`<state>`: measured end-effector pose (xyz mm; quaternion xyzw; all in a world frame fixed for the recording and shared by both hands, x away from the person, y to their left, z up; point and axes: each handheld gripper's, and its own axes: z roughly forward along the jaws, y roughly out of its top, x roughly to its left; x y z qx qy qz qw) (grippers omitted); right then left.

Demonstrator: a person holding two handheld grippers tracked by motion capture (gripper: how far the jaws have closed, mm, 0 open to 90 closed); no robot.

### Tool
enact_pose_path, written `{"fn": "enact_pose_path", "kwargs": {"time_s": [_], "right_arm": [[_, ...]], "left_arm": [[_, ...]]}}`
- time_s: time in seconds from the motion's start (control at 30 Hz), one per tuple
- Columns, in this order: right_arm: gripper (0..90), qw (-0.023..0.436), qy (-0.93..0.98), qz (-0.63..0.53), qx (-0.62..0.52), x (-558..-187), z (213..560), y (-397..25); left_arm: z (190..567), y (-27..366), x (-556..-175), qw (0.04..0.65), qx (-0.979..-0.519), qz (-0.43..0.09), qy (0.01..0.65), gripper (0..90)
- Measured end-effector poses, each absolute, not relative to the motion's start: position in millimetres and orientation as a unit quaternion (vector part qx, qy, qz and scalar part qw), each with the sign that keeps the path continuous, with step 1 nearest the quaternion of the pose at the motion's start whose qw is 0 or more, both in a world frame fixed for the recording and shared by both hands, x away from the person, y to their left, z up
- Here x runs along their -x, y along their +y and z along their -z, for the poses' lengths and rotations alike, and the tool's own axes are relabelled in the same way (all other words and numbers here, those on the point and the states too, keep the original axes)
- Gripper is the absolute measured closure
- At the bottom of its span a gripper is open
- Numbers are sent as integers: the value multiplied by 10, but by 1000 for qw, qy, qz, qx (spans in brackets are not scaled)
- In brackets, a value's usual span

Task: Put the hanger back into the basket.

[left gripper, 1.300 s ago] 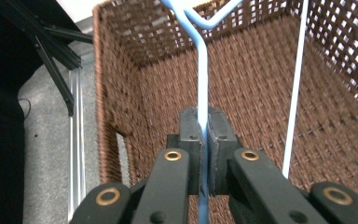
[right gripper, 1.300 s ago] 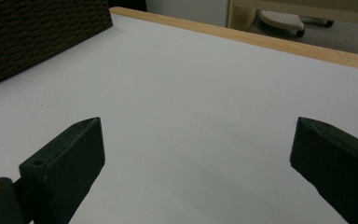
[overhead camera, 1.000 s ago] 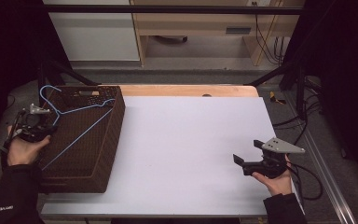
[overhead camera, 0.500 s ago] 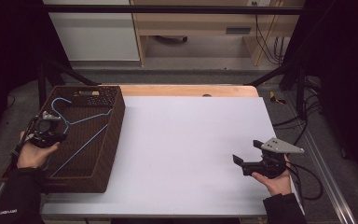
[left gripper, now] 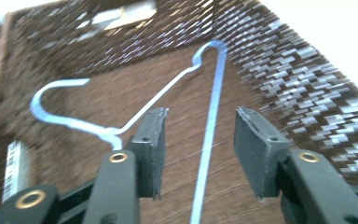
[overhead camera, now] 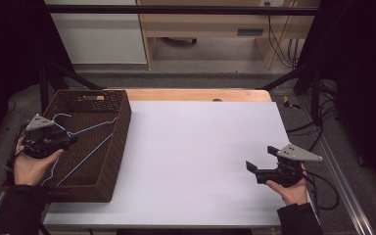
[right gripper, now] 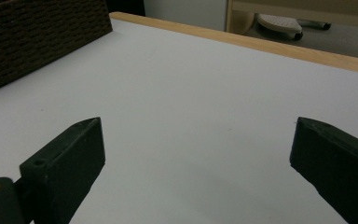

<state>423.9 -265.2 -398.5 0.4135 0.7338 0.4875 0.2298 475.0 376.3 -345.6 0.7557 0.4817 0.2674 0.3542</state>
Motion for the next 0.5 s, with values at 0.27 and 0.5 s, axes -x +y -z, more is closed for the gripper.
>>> {"fn": "enact_pose_path", "kwargs": {"time_s": [0.27, 0.5], "right_arm": [[35, 229, 732, -489, -414, -4237, 3985, -2648], [35, 230, 731, -491, -413, -4233, 3979, -2658]], "left_arm": [[3362, 3388, -4527, 431, -752, -261, 425, 404], [3351, 3086, -4374, 478, -749, -246, 387, 288]]}}
